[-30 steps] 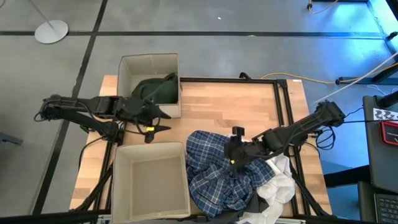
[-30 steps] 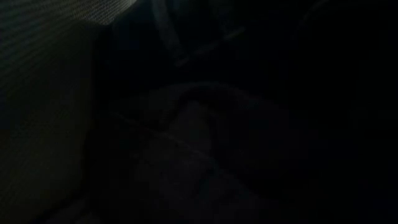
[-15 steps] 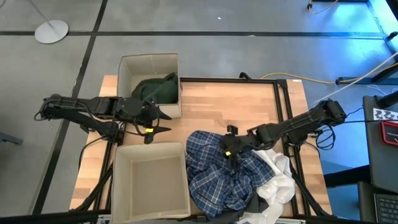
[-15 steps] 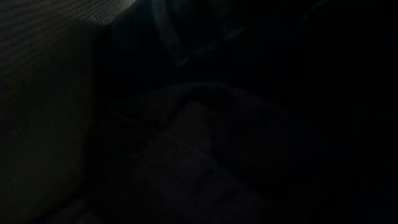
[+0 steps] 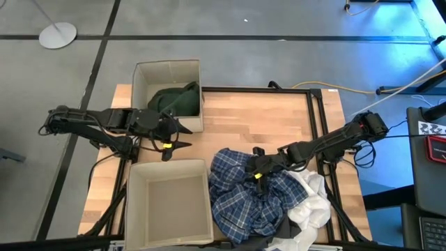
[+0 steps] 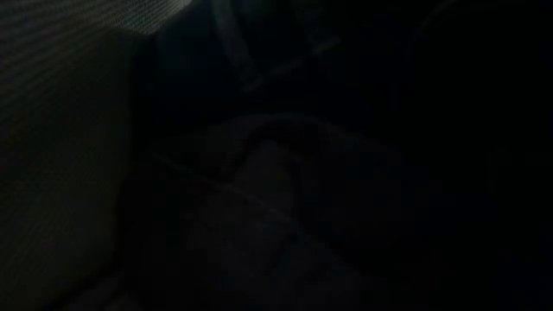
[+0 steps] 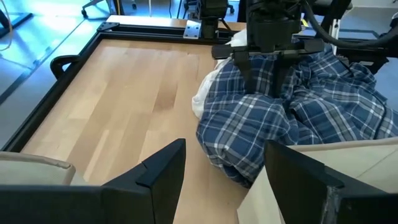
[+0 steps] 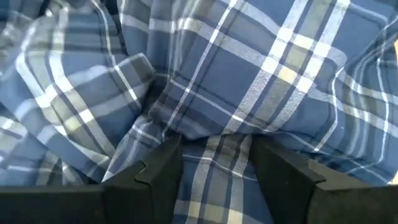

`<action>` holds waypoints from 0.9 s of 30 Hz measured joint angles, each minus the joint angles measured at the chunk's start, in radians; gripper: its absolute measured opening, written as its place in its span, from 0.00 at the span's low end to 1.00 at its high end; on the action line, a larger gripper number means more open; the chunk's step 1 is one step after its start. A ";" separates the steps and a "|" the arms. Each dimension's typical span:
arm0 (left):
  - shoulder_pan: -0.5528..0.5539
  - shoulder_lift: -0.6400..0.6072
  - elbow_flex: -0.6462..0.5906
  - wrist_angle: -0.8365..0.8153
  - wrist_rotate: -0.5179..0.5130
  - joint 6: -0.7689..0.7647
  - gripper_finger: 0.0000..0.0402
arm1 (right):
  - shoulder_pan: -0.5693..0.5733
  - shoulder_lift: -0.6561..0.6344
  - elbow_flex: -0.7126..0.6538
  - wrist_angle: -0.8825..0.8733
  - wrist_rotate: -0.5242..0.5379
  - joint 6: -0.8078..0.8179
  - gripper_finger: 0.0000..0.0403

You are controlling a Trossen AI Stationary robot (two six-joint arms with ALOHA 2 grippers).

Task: Sort clothes
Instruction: Put the blue long sleeve shirt into the top laundry organizer

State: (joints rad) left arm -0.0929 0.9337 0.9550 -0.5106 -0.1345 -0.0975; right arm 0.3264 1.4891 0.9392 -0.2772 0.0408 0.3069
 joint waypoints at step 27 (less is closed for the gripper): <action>0.000 0.000 0.000 -0.001 0.000 -0.001 0.51 | 0.053 0.174 0.094 -0.040 -0.002 -0.054 0.49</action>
State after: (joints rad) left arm -0.0929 0.9337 0.9554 -0.5116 -0.1345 -0.0987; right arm 0.3794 1.6630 1.0336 -0.3175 0.0384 0.2531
